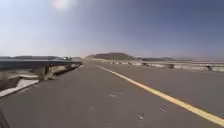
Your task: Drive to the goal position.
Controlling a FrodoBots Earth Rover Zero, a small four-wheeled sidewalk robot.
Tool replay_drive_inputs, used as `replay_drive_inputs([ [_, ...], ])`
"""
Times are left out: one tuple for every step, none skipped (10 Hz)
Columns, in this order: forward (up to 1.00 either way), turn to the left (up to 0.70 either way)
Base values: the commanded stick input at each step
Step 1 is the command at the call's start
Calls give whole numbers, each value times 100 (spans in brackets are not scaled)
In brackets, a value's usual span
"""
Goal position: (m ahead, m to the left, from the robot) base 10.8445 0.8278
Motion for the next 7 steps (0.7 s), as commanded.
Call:
replay_drive_inputs([
  [50, 0],
  [50, 0],
  [50, 0],
  [50, 0],
  [50, 0],
  [50, 0],
  [50, 0],
])
